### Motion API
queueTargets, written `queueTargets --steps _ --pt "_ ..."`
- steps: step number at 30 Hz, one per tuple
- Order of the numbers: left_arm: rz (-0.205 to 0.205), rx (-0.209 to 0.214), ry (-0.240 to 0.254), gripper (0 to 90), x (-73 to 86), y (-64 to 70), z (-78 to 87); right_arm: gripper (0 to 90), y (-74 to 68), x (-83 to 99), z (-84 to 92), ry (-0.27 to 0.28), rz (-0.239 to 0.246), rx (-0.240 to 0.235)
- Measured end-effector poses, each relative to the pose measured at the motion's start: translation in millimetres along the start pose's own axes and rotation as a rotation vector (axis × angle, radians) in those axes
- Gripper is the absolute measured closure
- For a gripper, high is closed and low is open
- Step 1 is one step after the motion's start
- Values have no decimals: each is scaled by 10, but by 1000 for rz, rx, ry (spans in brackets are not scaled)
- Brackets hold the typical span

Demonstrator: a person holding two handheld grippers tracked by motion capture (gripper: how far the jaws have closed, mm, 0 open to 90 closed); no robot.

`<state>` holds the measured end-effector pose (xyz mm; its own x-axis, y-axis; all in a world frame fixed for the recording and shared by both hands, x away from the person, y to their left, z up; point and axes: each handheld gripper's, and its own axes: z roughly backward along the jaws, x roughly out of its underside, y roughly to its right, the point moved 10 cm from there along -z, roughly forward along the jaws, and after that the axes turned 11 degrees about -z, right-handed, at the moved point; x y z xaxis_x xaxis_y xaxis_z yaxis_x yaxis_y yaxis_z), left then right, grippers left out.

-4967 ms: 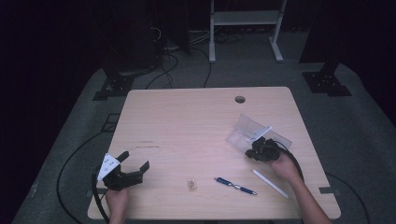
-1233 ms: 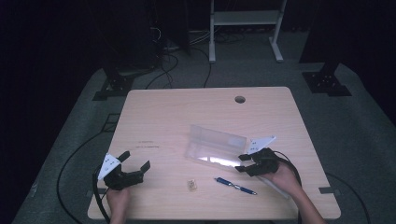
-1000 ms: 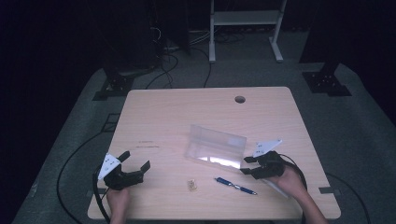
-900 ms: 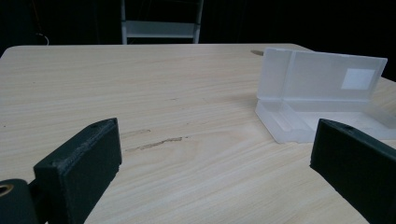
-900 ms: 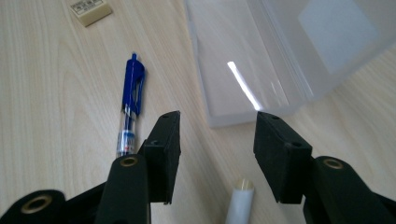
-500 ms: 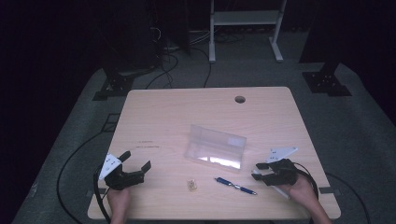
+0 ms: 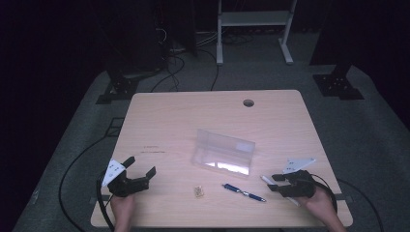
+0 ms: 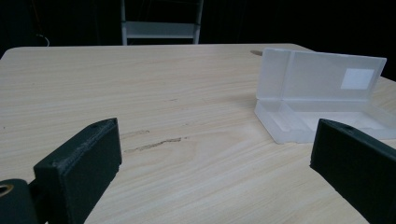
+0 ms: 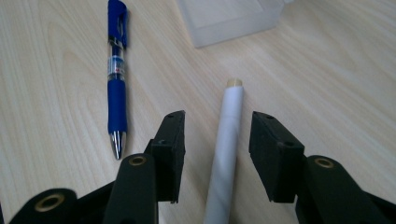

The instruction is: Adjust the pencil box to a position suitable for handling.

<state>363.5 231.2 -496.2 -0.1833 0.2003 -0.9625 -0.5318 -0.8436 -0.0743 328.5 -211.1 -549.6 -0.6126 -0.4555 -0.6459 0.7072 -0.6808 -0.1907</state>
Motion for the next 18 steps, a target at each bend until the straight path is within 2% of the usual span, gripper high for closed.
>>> queueTargets --steps 10,18 --pt "-1 0 -2 11 0 7 -8 609 20 113 34 -16 -16 12" --pt "-3 2 0 11 -5 9 -9 685 41 168 51 -5 -21 25"
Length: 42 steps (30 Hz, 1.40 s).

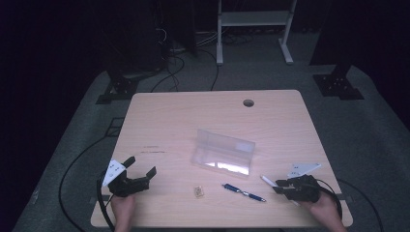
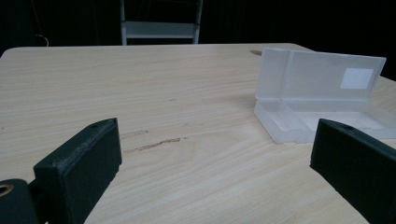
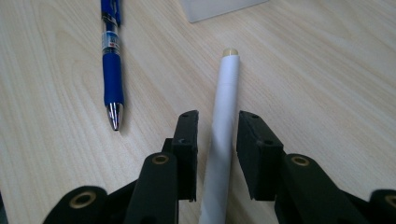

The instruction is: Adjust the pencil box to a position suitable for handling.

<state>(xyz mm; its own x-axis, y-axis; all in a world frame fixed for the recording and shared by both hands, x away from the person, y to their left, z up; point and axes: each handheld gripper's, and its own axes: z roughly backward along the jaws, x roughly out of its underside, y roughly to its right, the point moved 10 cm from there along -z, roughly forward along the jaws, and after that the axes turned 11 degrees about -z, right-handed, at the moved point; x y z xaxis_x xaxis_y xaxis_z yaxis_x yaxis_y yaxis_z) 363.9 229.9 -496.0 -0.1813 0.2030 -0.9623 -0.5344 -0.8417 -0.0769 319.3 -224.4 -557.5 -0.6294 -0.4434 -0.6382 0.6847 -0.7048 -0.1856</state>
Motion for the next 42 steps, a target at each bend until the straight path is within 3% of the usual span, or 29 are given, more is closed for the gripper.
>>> queueTargets --steps 22,30,36,42 --pt "1 -3 6 11 -9 -9 13 781 43 47 9 -11 10 42" --pt "2 -5 -1 11 4 -10 13 781 -40 -251 146 67 41 22" --pt "7 -5 3 11 3 -15 17 781 -157 -464 72 51 105 2" --pt "9 -5 4 11 2 -19 16 781 -238 -620 6 42 138 -15"
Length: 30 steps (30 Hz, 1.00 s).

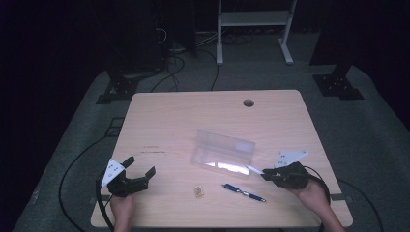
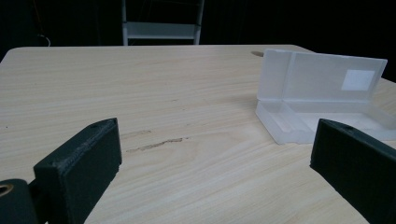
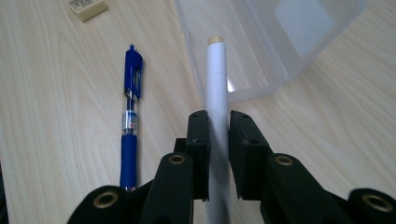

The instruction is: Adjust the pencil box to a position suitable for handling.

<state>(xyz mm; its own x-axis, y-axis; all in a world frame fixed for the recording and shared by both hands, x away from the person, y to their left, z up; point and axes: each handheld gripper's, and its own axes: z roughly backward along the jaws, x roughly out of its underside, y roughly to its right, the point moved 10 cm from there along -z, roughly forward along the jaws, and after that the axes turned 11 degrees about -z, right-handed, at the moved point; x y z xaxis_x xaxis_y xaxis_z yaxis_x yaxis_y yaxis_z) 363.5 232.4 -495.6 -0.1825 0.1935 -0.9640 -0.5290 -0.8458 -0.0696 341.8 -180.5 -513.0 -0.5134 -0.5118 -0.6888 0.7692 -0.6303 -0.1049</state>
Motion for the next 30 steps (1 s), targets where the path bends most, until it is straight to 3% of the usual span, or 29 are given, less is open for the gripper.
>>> queueTargets --steps 11,30 --pt "-6 4 -5 11 4 11 -14 780 -10 -209 -31 13 16 -18" --pt "-5 5 -2 11 0 12 -11 780 -135 -624 -292 1 64 -43"
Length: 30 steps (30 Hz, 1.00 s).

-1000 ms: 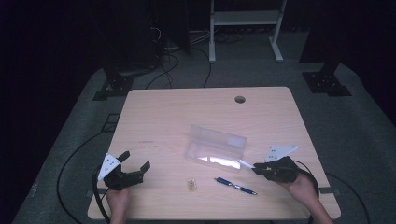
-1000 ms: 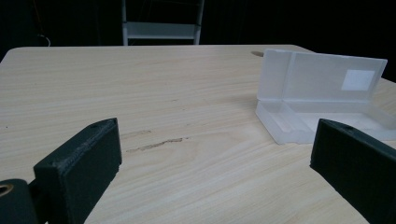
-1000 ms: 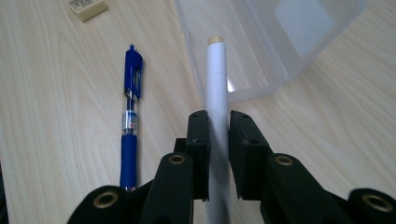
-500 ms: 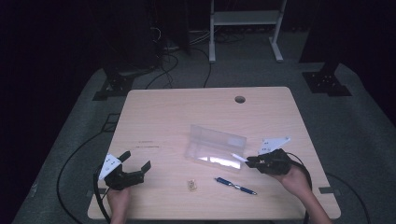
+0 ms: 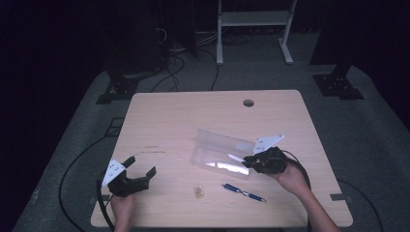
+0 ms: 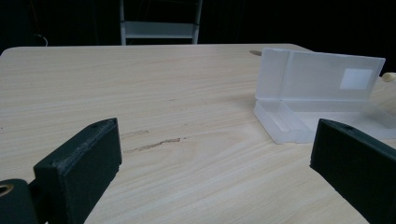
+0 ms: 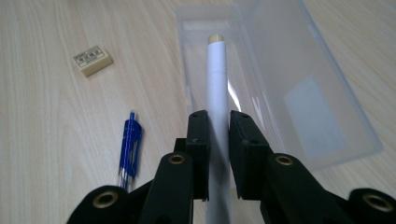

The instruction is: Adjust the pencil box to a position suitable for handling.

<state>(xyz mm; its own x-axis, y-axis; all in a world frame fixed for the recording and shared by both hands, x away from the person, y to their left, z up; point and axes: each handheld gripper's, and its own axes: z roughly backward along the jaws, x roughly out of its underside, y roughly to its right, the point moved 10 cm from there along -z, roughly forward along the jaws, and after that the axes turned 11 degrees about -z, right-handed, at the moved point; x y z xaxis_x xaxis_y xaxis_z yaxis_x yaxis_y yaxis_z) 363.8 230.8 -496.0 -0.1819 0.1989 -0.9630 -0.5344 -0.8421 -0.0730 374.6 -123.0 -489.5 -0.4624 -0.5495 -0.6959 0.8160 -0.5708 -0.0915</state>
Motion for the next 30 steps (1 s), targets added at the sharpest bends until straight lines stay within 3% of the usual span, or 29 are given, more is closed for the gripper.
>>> queueTargets --steps 8,30 --pt "4 -1 6 11 -7 -6 6 779 -25 -127 -183 -30 42 1" --pt "3 1 7 11 -10 -7 5 778 64 -218 -512 -68 30 7"
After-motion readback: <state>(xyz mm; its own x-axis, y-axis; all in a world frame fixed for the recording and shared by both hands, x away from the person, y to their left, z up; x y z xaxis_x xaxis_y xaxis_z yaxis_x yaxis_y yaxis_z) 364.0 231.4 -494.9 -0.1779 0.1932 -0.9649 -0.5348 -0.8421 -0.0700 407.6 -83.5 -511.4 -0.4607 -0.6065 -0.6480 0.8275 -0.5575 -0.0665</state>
